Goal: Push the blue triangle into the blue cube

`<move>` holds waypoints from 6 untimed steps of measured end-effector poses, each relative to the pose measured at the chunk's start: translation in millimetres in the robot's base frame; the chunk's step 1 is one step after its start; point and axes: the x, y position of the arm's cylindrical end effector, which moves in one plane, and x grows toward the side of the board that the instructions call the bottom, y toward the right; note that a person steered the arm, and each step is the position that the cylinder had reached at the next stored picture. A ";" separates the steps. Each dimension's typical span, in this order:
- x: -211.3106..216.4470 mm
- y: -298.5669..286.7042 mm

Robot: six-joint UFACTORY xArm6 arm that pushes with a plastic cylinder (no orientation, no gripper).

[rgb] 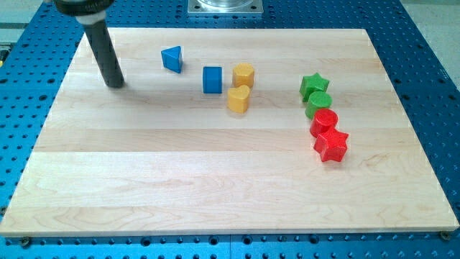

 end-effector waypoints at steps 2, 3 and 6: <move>-53.7 72.3; -75.9 84.1; -21.3 124.4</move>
